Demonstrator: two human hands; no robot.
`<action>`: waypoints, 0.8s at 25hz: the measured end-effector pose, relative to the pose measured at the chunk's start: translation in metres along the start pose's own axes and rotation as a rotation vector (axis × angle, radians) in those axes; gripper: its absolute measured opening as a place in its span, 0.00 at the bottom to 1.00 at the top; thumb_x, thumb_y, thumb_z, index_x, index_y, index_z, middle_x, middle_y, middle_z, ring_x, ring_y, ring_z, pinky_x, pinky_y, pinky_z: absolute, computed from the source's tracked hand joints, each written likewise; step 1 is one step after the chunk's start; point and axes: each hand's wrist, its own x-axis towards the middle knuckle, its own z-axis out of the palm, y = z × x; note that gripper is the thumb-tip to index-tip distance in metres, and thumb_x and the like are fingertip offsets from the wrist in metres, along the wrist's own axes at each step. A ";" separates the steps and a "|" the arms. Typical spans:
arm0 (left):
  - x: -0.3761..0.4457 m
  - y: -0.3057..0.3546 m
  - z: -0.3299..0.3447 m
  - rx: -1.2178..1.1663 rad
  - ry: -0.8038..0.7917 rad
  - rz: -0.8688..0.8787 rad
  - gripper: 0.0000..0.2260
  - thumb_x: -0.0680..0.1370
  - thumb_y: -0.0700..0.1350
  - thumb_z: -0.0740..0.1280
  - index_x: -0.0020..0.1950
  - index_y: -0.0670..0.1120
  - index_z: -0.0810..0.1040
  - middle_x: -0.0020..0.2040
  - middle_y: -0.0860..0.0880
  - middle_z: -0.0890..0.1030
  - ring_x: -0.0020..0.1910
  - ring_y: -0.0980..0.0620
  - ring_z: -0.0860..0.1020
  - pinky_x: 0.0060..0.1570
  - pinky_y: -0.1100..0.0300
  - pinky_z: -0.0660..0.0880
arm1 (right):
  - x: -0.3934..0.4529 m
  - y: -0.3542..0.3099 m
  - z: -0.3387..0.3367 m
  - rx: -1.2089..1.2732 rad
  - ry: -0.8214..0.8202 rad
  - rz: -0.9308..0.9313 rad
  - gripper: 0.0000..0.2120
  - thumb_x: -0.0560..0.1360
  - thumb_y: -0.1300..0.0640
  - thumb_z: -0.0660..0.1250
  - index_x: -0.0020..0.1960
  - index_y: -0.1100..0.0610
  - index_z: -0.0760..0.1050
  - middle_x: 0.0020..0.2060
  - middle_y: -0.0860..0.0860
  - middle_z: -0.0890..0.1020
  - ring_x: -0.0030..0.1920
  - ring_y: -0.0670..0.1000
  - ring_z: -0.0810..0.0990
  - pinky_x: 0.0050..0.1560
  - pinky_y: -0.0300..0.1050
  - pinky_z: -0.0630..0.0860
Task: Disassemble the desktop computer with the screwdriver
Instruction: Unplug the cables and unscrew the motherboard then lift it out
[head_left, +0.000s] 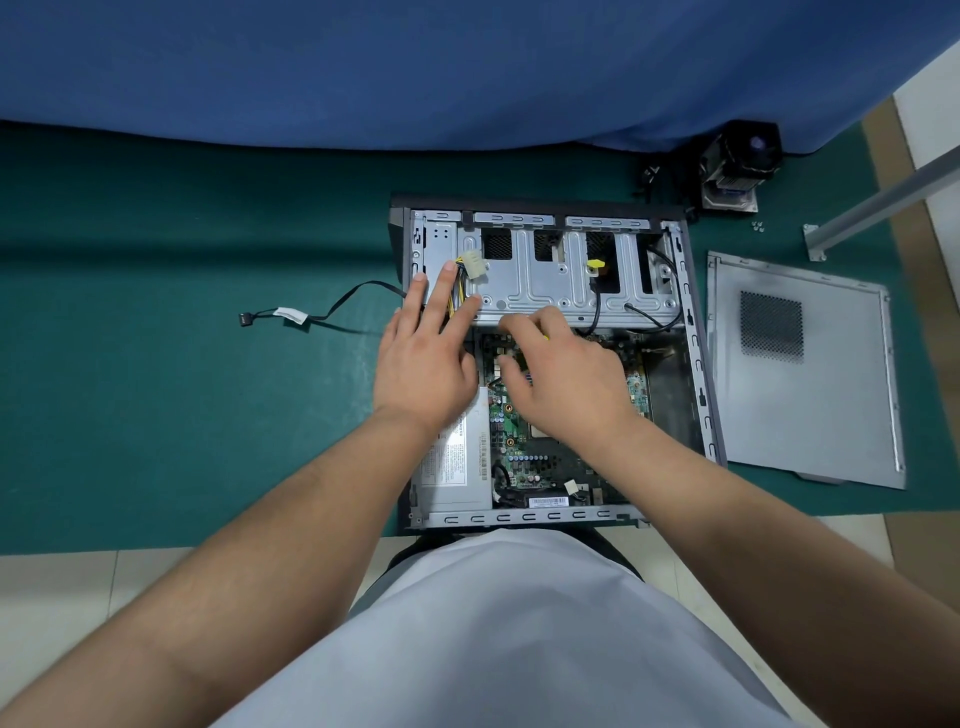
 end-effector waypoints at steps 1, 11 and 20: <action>0.000 0.000 0.000 0.002 0.000 0.000 0.30 0.76 0.47 0.63 0.79 0.56 0.64 0.85 0.53 0.47 0.83 0.44 0.49 0.76 0.41 0.62 | 0.000 -0.001 0.000 -0.012 0.002 0.003 0.14 0.82 0.49 0.61 0.65 0.52 0.72 0.55 0.53 0.76 0.39 0.61 0.81 0.31 0.46 0.70; 0.000 0.001 0.000 0.006 0.012 0.001 0.29 0.76 0.46 0.62 0.79 0.55 0.66 0.85 0.52 0.50 0.83 0.44 0.50 0.75 0.41 0.63 | 0.003 0.006 0.000 0.160 -0.087 -0.025 0.11 0.79 0.58 0.64 0.62 0.56 0.73 0.56 0.54 0.73 0.43 0.60 0.80 0.42 0.48 0.74; 0.000 0.000 0.001 0.008 0.013 0.005 0.29 0.76 0.46 0.63 0.78 0.55 0.66 0.85 0.52 0.50 0.83 0.44 0.50 0.75 0.41 0.63 | 0.001 0.009 0.000 0.214 -0.115 -0.042 0.13 0.73 0.65 0.66 0.56 0.55 0.76 0.52 0.50 0.75 0.47 0.56 0.78 0.44 0.43 0.65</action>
